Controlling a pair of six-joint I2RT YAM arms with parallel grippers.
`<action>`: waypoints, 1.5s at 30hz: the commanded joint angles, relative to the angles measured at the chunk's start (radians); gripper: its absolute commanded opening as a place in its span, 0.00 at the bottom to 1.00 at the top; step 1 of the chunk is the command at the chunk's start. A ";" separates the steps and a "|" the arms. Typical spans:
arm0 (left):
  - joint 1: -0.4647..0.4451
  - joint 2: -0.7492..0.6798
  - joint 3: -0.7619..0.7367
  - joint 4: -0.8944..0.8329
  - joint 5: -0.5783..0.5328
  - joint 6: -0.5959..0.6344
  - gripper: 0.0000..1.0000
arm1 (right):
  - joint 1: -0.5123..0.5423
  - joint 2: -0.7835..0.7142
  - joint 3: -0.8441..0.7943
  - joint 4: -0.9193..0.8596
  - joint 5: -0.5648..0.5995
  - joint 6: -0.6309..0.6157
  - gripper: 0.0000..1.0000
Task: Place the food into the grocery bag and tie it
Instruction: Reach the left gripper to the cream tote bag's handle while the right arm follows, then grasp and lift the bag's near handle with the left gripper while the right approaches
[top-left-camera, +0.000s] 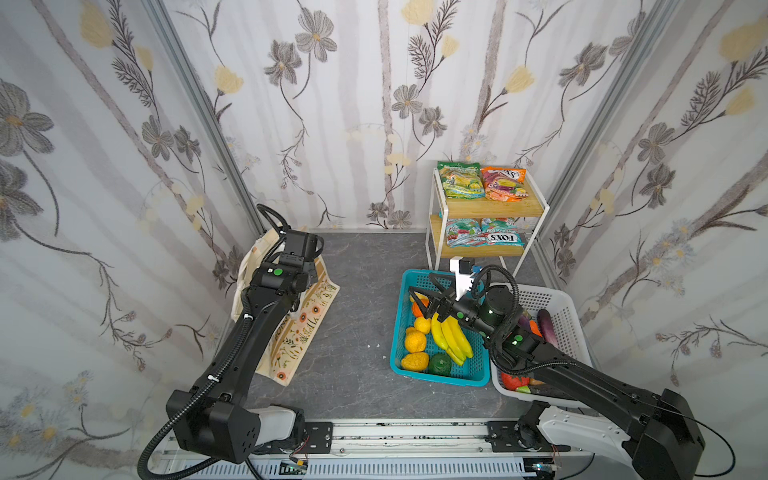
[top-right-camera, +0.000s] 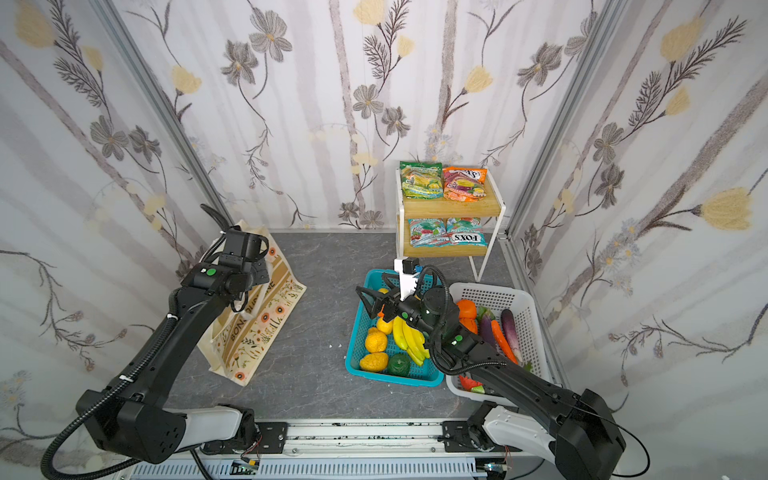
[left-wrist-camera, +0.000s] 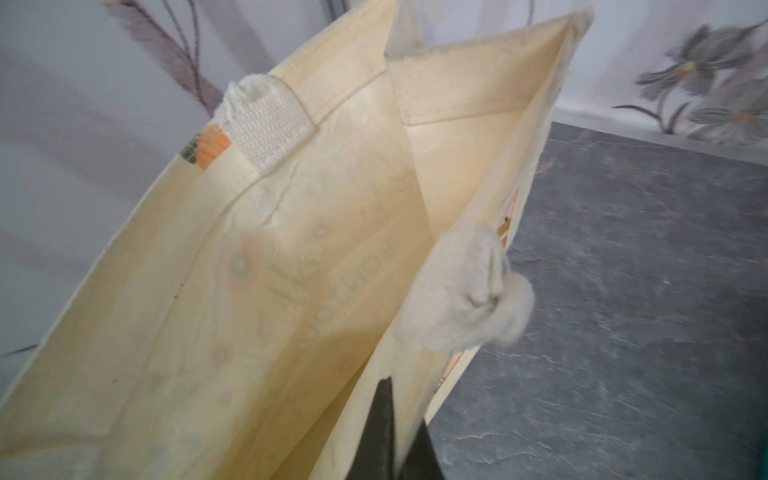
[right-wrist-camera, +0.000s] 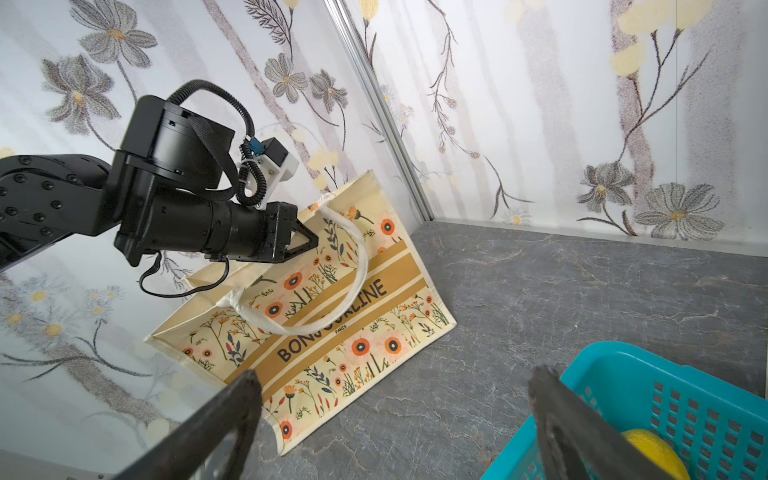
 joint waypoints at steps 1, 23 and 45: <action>-0.087 0.040 0.034 0.017 0.036 -0.096 0.00 | 0.006 0.007 0.016 0.037 0.011 0.012 0.99; -0.206 0.187 0.294 0.016 0.158 -0.055 0.76 | 0.015 0.015 0.047 -0.012 0.024 0.009 1.00; 0.151 0.162 0.153 0.053 0.374 0.040 0.39 | 0.211 0.311 0.450 -0.213 0.089 0.101 1.00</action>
